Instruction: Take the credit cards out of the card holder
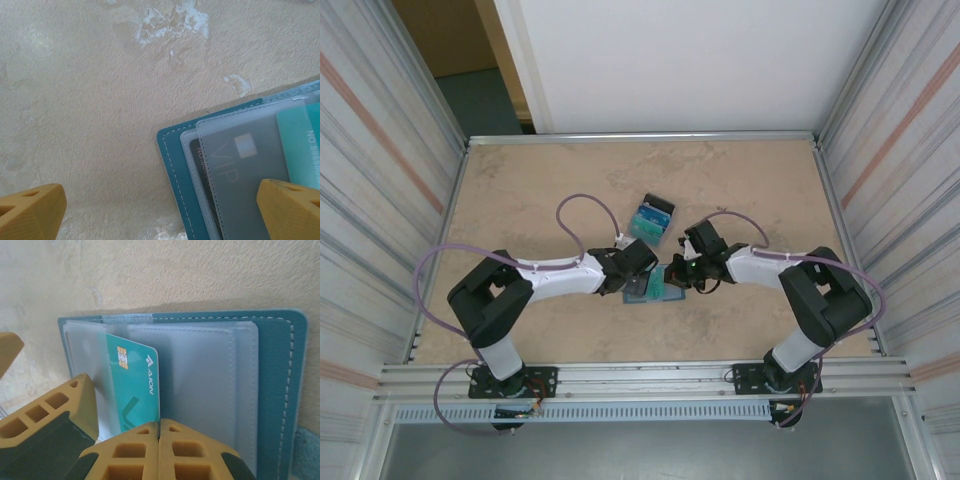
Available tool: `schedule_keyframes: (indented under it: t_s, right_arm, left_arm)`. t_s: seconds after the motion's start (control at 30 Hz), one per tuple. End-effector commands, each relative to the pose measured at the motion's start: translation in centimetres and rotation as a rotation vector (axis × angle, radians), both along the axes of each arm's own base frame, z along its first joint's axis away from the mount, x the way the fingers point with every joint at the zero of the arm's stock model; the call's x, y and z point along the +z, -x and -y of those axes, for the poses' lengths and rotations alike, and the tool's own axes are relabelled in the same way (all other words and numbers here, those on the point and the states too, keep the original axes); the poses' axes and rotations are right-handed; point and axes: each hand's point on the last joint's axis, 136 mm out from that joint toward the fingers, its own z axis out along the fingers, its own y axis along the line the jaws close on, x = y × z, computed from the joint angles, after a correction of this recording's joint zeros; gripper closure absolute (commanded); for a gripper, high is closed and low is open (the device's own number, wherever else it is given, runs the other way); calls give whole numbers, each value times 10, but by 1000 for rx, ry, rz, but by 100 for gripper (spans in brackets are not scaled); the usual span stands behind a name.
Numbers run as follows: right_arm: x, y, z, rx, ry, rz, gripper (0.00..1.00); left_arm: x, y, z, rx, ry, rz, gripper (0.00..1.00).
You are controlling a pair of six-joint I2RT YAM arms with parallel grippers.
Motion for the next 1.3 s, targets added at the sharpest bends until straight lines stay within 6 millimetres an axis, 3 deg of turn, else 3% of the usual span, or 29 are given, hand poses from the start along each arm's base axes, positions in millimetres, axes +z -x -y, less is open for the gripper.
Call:
schedule_keyframes:
  t_s: [0.0, 0.27, 0.67, 0.87, 1.07, 1.27]
  right_arm:
    - [9, -1, -4, -8, -56, 17, 99]
    - [17, -2, -20, 14, -172, 28, 83]
    - [10, -3, -35, 37, -233, 18, 84]
    - [7, -5, -27, 15, -175, 30, 96]
    - [9, -3, -2, -8, -28, 66, 100]
    - [28, 2, 11, 3, 30, 123, 100]
  left_arm:
    - [-9, 5, -1, -17, -31, -31, 1]
    - [-13, 8, -2, -14, -34, -45, 1]
    - [-16, 10, -3, -9, -31, -52, 1]
    - [-12, 10, -7, 3, -33, -40, 1]
    - [-8, 7, -16, 8, -38, -20, 1]
    - [-2, 6, -23, -17, -67, 7, 1]
